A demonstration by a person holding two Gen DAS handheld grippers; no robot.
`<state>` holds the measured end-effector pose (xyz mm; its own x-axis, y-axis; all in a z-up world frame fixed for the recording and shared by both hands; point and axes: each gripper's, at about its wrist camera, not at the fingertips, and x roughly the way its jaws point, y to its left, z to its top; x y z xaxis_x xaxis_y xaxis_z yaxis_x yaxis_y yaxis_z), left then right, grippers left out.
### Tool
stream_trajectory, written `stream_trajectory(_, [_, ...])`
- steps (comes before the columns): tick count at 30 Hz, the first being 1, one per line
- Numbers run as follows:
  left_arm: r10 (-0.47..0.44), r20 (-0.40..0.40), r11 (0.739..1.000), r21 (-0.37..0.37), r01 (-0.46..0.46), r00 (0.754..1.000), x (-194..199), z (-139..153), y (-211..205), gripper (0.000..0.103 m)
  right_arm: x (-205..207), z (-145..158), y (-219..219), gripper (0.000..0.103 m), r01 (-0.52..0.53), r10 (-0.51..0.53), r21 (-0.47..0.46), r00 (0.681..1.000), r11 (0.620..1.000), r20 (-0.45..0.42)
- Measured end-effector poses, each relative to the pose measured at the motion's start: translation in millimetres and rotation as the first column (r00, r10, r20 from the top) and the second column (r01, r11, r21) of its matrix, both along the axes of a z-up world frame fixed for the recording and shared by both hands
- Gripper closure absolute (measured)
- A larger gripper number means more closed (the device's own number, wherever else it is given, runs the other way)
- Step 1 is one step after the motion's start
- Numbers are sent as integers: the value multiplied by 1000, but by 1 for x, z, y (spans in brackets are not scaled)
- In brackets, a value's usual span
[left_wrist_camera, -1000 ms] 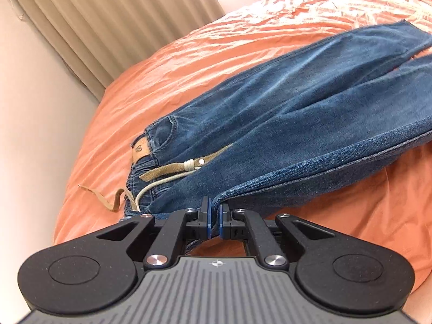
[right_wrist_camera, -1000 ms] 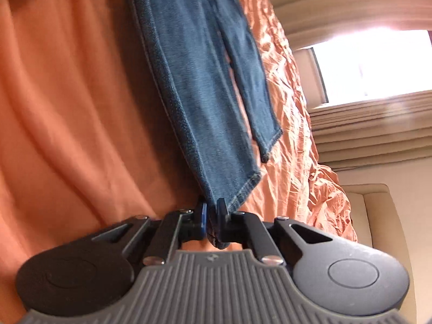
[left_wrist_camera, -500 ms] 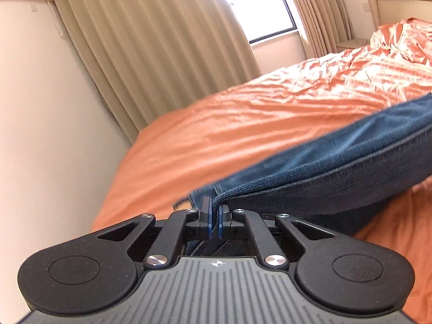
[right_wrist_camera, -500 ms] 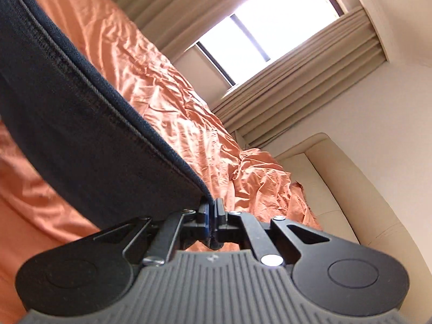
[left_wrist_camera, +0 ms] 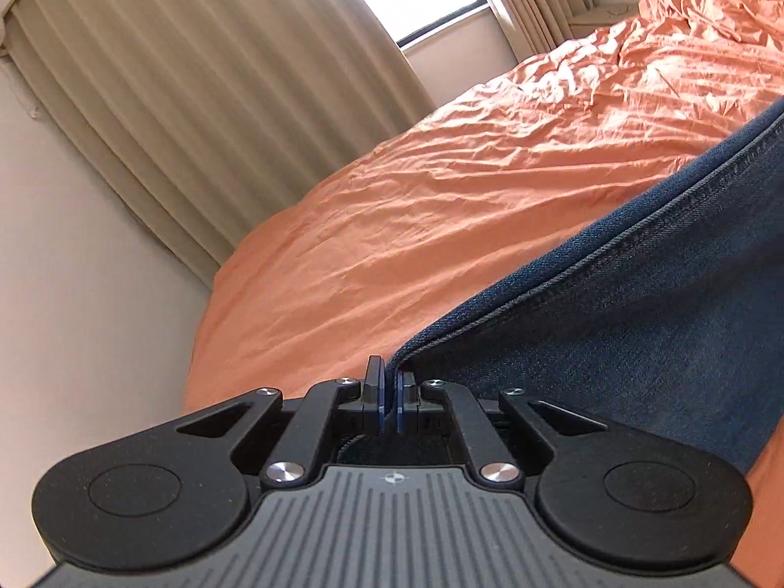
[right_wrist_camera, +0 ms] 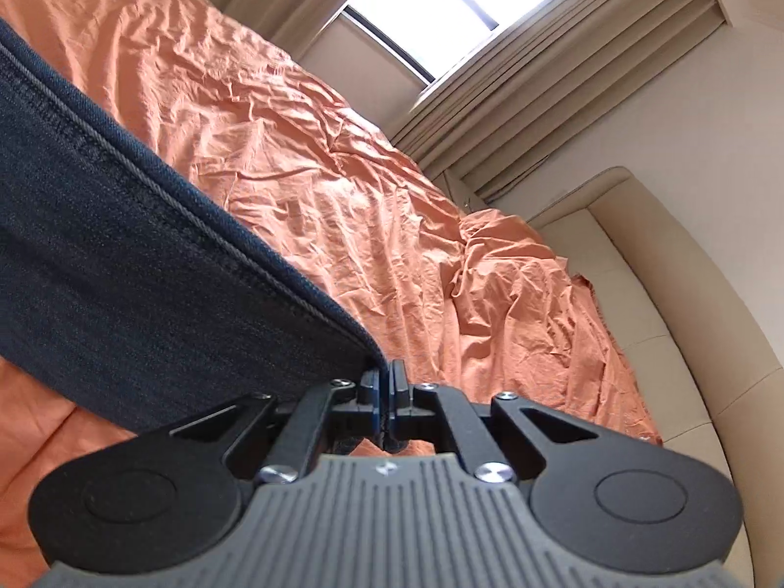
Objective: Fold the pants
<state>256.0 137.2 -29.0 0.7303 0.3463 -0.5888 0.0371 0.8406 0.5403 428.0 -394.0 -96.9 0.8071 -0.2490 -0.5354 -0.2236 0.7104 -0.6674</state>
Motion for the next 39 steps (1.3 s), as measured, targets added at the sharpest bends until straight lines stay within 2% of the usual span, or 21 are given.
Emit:
stream_trajectory(6, [10, -147, 1000, 5, -10, 989, 81, -61, 15, 99, 91, -68, 26, 103, -10, 3, -61, 993, 998, -114])
stream_trajectory(9, [8, -222, 1000, 7, -7, 975, 108, -89, 22, 99, 121, -95, 34, 103, -26, 10, -81, 982, 996, -189])
stream_trajectory(12, [4, -275, 1000, 19, 1, 962, 126, -115, 25, 99, 139, -118, 42, 103, -54, 27, -120, 975, 991, -220])
stream_trajectory(16, [11, -334, 1000, 21, -4, 942, 144, -143, 28, 99, 159, -136, 47, 103, -57, 23, -128, 968, 990, -249])
stream_trajectory(21, [26, -347, 1000, 6, -26, 938, 154, -162, 31, 98, 168, -152, 53, 103, -56, 13, -148, 960, 987, -279])
stream_trajectory(22, [30, -342, 1000, 5, -31, 939, 153, -163, 30, 96, 168, -153, 54, 103, -51, 9, -143, 960, 988, -281])
stream_trajectory(23, [36, -332, 999, 9, -35, 943, 153, -163, 30, 88, 167, -152, 55, 103, -46, 6, -137, 961, 989, -277])
stream_trajectory(24, [44, -325, 999, 15, -41, 945, 151, -162, 30, 81, 165, -149, 55, 95, -45, 10, -122, 961, 991, -275])
stream_trajectory(25, [63, -307, 998, 19, -60, 950, 150, -158, 30, 55, 162, -145, 55, 86, -37, 7, -107, 963, 994, -271])
stream_trajectory(26, [80, -280, 997, 10, -80, 957, 150, -152, 32, 20, 159, -140, 55, 64, -27, 1, -96, 966, 995, -257])
stream_trajectory(27, [78, -255, 996, -24, -87, 964, 148, -145, 34, 9, 155, -132, 54, 56, -16, -4, -82, 971, 996, -239])
stream_trajectory(28, [74, -240, 994, -63, -91, 968, 146, -135, 37, 9, 149, -124, 54, 50, -5, -9, -63, 973, 998, -231])
stream_trajectory(31, [75, -229, 990, -100, -100, 970, 134, -114, 37, 13, 129, -99, 58, 50, 19, -7, 48, 969, 999, -247])
stream_trajectory(34, [79, -230, 985, -133, -112, 970, 109, -90, 37, 17, 102, -74, 71, 50, 40, 13, 184, 960, 982, -280])
stream_trajectory(39, [97, -212, 980, -151, -130, 973, 64, -61, 52, 17, 46, -48, 120, 50, 46, 114, 445, 939, 894, -326])
